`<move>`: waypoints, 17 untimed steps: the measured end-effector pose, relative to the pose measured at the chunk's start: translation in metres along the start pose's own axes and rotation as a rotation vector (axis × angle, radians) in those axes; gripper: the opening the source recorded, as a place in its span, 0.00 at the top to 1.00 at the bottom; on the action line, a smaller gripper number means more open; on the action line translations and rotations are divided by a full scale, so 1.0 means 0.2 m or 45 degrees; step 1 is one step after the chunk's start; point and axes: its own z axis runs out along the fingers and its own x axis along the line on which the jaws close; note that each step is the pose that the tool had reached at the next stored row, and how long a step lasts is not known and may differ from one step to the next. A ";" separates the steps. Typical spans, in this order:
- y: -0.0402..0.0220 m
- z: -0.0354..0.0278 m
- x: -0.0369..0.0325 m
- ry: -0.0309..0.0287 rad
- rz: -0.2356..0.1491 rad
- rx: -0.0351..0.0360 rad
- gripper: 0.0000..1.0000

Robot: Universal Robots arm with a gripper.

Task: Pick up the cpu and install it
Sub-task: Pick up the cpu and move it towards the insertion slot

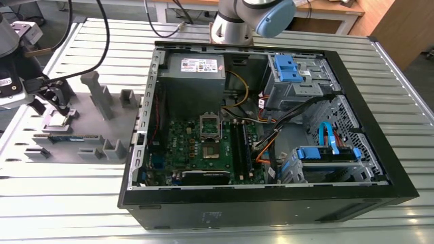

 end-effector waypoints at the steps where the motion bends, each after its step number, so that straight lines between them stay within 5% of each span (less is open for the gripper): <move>1: 0.000 0.007 0.000 -0.0003 0.000 0.0029 0.41; 6: -0.001 0.040 0.002 -0.0009 -0.003 0.0137 0.41; 17: -0.001 0.084 0.003 -0.0008 -0.036 0.0132 0.41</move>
